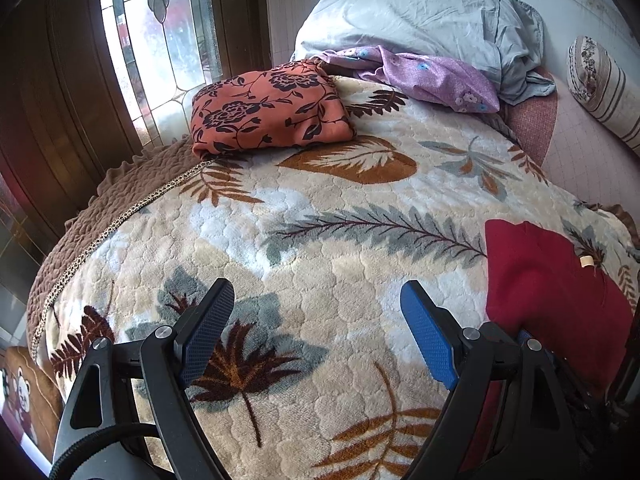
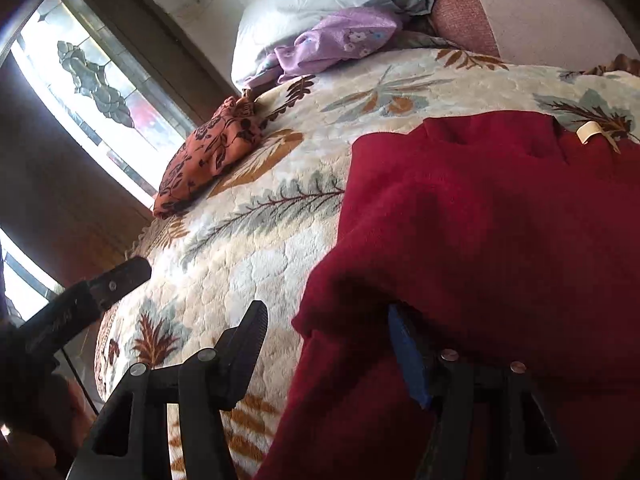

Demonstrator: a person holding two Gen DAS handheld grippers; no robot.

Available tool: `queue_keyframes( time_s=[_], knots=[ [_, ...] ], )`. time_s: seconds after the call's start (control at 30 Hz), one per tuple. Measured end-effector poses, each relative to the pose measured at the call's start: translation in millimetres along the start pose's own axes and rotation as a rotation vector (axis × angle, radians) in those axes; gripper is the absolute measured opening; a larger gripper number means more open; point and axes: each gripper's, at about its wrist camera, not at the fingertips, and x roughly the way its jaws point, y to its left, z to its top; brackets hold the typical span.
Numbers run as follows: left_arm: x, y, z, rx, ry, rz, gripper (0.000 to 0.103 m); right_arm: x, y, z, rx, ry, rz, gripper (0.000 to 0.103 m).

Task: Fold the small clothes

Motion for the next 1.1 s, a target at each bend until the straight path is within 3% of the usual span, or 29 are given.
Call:
queue_keyframes(
  time_s=[0.13,0.27,0.4,0.53,0.63,0.7,0.77,0.8,0.87,0.93,1.0,1.1],
  knots=[
    [2.1,-1.1,1.1,-0.018,0.006,-0.009,0.086,5.4,26.9,-0.5,-0.082,-0.017,0.041,0.064],
    [3.7,-17.2,-2.6,0.026,0.005,-0.011,0.086,9.7,33.1,-9.9,-0.149,0.022,0.032,0.064],
    [4.6,-37.5,-10.2,0.072,0.017,-0.075,0.086,-35.7,5.6,-8.6,-0.082,0.058,0.081,0.064],
    [4.8,-62.7,-19.9,0.139,0.035,-0.132,0.086,-120.6,-43.8,-4.9,-0.110,-0.059,-0.128,0.065],
    [7.4,-80.4,-27.8,0.169,0.053,-0.178,0.086,-170.2,-103.6,5.0,-0.058,-0.143,-0.442,0.067],
    [11.3,-91.5,-32.8,0.192,0.069,-0.186,0.086,-186.4,-144.4,11.7,-0.010,-0.157,-0.592,0.068],
    [16.0,-99.9,-37.4,0.210,0.079,-0.178,0.086,-183.1,-181.6,18.7,0.029,-0.105,-0.671,0.067],
    [18.6,-103.1,-39.3,0.219,0.083,-0.168,0.086,-178.5,-196.8,20.2,0.056,-0.073,-0.673,0.064],
    [24.8,-106.8,-43.2,0.234,0.092,-0.150,0.086,-168.6,-221.2,19.1,0.113,-0.022,-0.604,0.032],
    [30.5,-108.6,-46.5,0.244,0.103,-0.135,0.086,-160.8,-226.5,17.9,0.138,0.008,-0.542,0.017],
    [34.2,-109.9,-48.7,0.250,0.109,-0.125,0.086,-166.1,-216.0,20.4,0.095,-0.040,-0.556,0.011],
    [38.2,-113.2,-50.9,0.257,0.117,-0.120,0.086,-179.8,-208.6,26.6,0.050,-0.122,-0.608,0.010]
  ],
)
